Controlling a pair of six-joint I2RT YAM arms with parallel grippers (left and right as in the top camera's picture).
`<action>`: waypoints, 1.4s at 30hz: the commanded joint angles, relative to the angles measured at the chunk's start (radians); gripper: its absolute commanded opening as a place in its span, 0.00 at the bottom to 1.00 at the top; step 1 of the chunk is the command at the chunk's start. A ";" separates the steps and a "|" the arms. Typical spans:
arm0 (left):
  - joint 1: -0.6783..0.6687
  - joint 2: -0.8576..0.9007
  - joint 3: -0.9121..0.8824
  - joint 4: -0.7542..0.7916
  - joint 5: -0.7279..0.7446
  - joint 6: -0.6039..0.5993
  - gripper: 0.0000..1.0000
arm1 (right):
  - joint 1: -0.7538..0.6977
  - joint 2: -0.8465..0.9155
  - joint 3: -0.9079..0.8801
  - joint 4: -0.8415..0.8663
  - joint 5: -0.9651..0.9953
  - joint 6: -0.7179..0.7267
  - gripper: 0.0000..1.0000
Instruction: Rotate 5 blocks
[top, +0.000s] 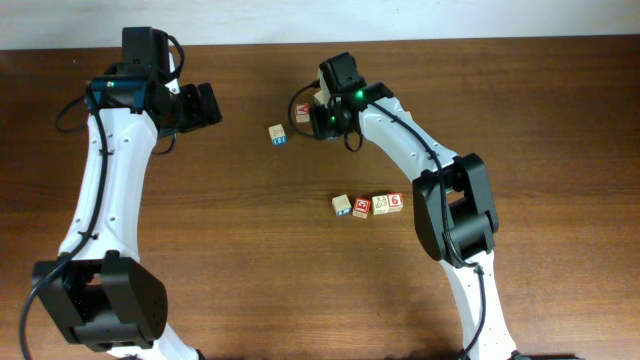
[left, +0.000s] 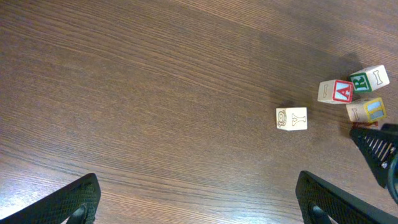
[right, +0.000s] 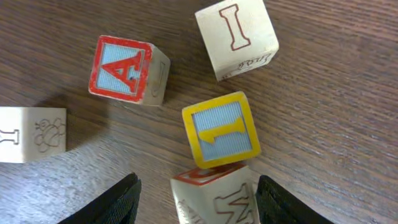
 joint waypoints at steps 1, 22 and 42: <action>0.000 0.005 0.016 0.000 -0.010 -0.013 0.99 | -0.002 -0.002 -0.005 0.005 0.024 -0.015 0.61; 0.000 0.005 0.016 0.001 -0.010 -0.013 0.99 | 0.000 -0.003 -0.005 -0.067 -0.042 0.010 0.42; 0.001 0.005 0.016 0.001 -0.010 -0.013 0.99 | 0.000 -0.042 0.054 -0.174 -0.182 0.024 0.27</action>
